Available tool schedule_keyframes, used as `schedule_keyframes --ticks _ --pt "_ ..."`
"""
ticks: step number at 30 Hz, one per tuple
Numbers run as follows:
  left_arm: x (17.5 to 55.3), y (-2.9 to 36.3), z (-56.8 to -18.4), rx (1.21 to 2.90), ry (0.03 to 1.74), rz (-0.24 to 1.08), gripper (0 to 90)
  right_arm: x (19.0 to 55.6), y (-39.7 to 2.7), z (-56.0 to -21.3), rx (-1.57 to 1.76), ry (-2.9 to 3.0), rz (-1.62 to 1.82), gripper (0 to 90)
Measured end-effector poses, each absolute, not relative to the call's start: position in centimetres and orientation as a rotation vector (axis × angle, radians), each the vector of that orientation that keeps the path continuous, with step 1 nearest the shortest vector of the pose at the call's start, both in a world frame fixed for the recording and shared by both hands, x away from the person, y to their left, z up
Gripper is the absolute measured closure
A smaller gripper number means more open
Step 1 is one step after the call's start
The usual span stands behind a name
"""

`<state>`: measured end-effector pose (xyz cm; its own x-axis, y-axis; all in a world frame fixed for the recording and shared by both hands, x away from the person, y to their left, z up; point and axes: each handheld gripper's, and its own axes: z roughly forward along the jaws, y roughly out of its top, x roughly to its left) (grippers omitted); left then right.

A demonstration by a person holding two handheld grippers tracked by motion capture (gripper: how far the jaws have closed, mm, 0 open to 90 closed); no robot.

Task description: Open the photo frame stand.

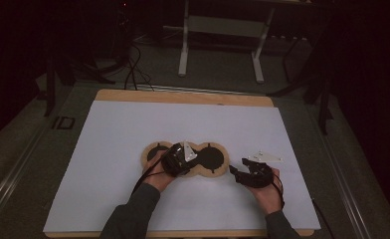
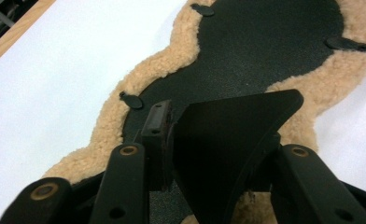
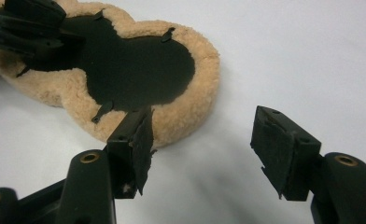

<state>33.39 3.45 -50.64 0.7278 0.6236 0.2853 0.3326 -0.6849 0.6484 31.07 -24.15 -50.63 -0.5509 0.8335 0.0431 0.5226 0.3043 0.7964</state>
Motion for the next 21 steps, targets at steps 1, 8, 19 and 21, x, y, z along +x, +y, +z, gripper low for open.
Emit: schedule_keyframes --ticks 1,8,19,21 --pt "33.43 3.50 -50.64 2.347 0.725 0.667 61.6 31.07 -24.15 -50.63 1.213 2.199 1.125 38.3" --pt "33.70 3.93 -50.44 2.317 0.746 0.648 65.5 31.11 -24.20 -50.66 1.217 2.196 1.127 38.0" --pt "33.87 4.21 -50.29 2.281 0.757 0.633 68.2 31.13 -24.32 -50.60 1.228 2.195 1.143 38.0" --pt "33.91 4.27 -50.26 2.279 0.757 0.628 68.3 31.13 -24.36 -50.60 1.232 2.195 1.148 38.0"
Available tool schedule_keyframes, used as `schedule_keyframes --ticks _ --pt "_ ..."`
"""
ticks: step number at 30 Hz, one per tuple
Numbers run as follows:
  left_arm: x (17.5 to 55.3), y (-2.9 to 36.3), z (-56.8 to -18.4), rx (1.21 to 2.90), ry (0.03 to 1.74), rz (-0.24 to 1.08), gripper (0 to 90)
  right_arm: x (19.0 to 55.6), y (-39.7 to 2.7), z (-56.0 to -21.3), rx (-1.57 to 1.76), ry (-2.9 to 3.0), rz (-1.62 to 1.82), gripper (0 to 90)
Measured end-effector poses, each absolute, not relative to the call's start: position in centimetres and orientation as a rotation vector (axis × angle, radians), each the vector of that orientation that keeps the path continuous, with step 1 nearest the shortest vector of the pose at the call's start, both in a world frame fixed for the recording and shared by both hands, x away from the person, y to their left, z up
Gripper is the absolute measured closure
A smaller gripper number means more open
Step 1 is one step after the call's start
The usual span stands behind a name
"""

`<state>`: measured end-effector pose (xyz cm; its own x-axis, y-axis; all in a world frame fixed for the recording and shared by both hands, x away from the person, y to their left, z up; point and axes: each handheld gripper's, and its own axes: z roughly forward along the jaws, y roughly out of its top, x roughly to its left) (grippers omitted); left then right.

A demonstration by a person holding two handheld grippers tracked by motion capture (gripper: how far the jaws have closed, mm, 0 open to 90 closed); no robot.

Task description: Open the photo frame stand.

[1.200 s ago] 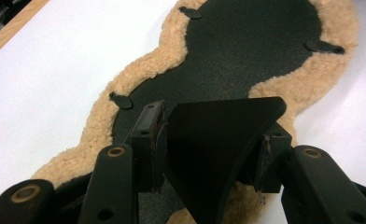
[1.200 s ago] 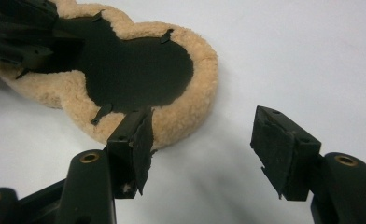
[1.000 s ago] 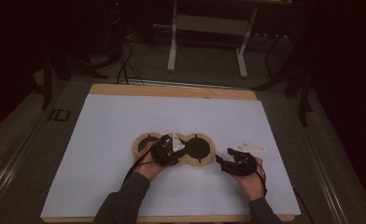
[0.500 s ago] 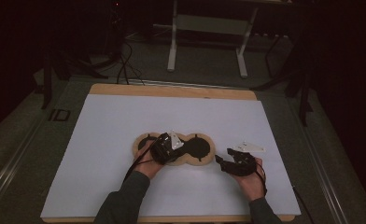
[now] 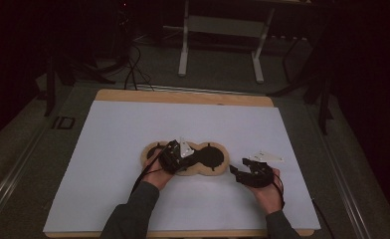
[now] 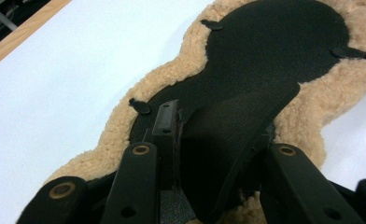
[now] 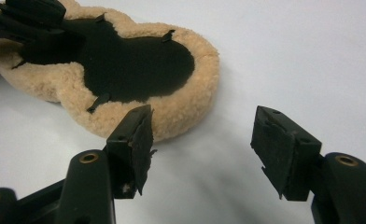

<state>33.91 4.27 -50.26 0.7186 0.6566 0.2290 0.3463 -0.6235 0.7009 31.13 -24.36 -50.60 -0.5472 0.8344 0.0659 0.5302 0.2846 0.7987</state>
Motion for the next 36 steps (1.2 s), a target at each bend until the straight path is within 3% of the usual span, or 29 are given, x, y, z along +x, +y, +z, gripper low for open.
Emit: schedule_keyframes --ticks 36 --pt "33.6 6.7 -50.5 2.115 0.749 0.541 68.2 31.6 -24.6 -49.1 1.334 2.167 1.269 36.7"
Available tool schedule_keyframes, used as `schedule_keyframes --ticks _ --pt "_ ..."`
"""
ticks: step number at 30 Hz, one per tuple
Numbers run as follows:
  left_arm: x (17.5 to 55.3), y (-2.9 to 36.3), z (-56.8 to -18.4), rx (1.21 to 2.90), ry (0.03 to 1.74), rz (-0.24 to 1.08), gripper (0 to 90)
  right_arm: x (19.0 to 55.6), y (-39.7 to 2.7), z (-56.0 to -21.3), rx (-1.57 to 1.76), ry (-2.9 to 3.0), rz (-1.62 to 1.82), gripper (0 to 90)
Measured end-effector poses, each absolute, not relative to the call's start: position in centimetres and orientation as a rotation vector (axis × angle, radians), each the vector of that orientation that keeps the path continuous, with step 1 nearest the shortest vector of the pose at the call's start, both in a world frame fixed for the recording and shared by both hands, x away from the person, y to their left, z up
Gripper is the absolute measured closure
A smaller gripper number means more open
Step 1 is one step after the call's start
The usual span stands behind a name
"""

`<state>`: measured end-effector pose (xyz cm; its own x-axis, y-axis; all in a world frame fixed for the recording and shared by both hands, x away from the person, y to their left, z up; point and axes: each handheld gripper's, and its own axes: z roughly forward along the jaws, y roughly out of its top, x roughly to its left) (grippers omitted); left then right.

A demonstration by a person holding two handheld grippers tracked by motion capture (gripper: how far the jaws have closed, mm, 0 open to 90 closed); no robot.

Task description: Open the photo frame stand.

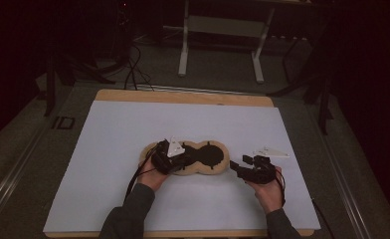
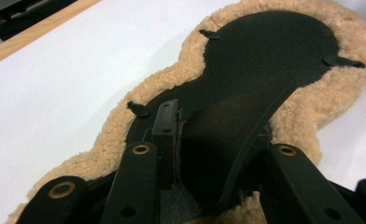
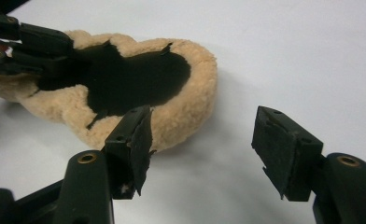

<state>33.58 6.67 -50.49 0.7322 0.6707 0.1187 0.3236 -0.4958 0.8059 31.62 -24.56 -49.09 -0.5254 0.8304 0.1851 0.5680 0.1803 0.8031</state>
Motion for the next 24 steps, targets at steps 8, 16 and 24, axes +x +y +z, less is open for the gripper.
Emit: schedule_keyframes --ticks 8,16,24 --pt "33.3 7.1 -50.7 2.074 0.737 0.544 68.2 32.1 -23.6 -48.7 1.313 2.207 1.278 33.4" --pt "33.2 7.4 -50.8 2.043 0.735 0.543 68.2 33.5 -23.3 -48.9 1.401 2.234 1.337 29.3" --pt "33.1 8.0 -50.8 2.001 0.739 0.520 68.2 34.7 -22.1 -48.7 1.430 2.262 1.350 27.8"
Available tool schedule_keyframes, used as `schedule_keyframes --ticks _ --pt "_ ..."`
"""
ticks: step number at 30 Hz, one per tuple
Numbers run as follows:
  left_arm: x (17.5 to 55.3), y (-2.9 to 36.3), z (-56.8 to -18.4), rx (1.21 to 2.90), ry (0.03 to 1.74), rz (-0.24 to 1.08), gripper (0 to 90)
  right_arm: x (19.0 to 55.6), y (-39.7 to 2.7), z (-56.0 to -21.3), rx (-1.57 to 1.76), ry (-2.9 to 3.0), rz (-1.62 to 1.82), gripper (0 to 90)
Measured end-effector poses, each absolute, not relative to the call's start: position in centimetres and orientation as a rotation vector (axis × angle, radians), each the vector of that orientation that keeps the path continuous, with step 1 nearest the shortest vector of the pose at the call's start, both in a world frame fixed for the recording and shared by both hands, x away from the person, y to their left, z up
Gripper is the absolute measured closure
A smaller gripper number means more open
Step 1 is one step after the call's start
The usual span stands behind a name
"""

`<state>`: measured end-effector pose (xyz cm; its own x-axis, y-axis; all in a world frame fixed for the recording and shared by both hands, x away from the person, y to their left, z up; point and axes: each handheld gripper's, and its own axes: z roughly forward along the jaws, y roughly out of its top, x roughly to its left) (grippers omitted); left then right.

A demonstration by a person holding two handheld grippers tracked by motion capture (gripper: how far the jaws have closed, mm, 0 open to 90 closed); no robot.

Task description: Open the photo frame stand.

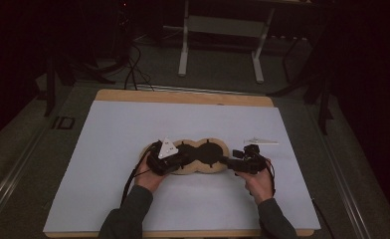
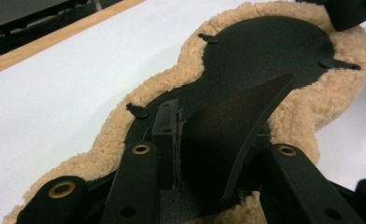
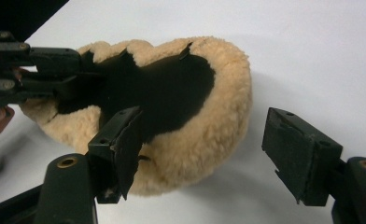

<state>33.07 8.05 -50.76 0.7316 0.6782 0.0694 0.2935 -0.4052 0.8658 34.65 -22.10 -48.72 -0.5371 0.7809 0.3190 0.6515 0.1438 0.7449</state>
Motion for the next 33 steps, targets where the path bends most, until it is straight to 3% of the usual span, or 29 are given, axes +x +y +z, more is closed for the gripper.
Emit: schedule_keyframes --ticks 21,33 --pt "32.8 10.0 -50.6 1.864 0.746 0.465 67.3 36.3 -20.5 -47.5 1.535 2.373 1.477 29.0" --pt "32.6 10.3 -50.3 1.862 0.777 0.424 61.4 36.1 -20.7 -46.9 1.562 2.381 1.526 37.7"
